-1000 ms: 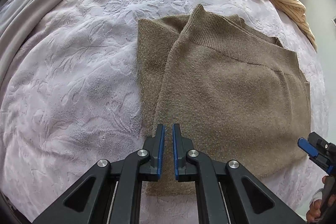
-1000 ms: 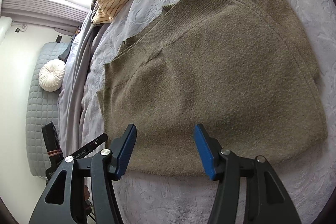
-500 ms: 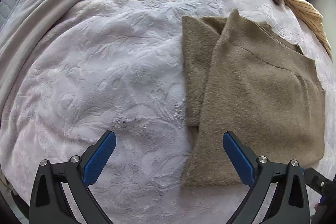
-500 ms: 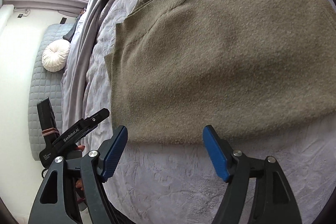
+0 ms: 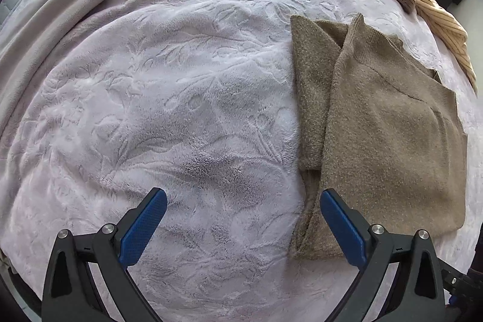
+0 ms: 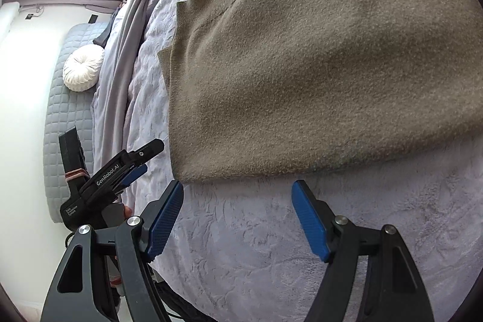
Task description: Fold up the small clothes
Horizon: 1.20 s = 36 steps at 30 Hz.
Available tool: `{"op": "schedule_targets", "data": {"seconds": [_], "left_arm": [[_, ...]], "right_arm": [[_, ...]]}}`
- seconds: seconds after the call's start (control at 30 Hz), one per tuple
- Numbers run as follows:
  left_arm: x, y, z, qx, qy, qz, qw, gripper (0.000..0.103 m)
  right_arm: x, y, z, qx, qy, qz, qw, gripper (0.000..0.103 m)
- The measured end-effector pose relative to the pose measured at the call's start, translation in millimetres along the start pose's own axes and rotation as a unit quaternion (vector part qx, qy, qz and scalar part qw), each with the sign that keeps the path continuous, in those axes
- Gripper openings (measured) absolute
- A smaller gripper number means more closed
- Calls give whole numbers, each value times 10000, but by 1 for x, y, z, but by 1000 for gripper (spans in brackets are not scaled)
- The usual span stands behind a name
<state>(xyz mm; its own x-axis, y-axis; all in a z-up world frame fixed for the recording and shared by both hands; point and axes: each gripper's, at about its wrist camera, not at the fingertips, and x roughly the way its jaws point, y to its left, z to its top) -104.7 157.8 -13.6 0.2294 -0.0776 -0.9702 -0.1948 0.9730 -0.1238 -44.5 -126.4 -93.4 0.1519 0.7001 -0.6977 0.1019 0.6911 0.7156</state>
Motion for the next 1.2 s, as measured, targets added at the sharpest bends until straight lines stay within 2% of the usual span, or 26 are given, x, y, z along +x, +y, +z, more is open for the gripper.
{"op": "schedule_targets", "data": {"seconds": [0.23, 0.33, 0.4, 0.53, 0.7, 0.83, 0.87, 0.9, 0.93, 1.0, 1.07, 1.2], "left_arm": [[0, 18, -13, 10, 135, -190, 9997, 102], [-3, 26, -18, -19, 72, -267, 9996, 102], [-4, 31, -18, -10, 53, -370, 9993, 102], [-7, 38, -18, -64, 192, -914, 9956, 102], [-13, 33, -15, -30, 215, -1461, 9890, 102], [-8, 20, 2, -96, 331, -2158, 9758, 102], [-3, 17, 12, -127, 386, -2304, 9722, 102], [2, 13, 17, -164, 452, -2443, 9685, 102], [7, 10, 22, -201, 530, -2529, 9658, 102], [17, 3, 30, -297, 740, -2726, 9588, 102], [26, -4, 37, -372, 885, -2994, 9493, 102], [40, -31, 53, -478, 1081, -3432, 9318, 102]], "right_arm": [[24, 2, -13, 318, 153, 274, 9990, 77], [32, 3, -16, 441, 109, 410, 9981, 77], [36, 0, -16, 671, 22, 652, 9956, 77], [46, -11, -14, 1295, -242, 1081, 9854, 77], [60, -11, -5, 1686, -520, 1543, 9721, 77], [70, -15, 0, 2152, -692, 1994, 9535, 77], [72, -17, 1, 2311, -741, 2145, 9461, 74], [72, -19, 2, 2426, -776, 2254, 9404, 56], [73, -21, 3, 2509, -786, 2330, 9363, 29], [70, -21, 6, 2489, -884, 2571, 9296, 10], [58, -14, 13, 2232, -938, 2724, 9312, 10], [34, 8, 27, 1615, -907, 2752, 9434, 10]]}}
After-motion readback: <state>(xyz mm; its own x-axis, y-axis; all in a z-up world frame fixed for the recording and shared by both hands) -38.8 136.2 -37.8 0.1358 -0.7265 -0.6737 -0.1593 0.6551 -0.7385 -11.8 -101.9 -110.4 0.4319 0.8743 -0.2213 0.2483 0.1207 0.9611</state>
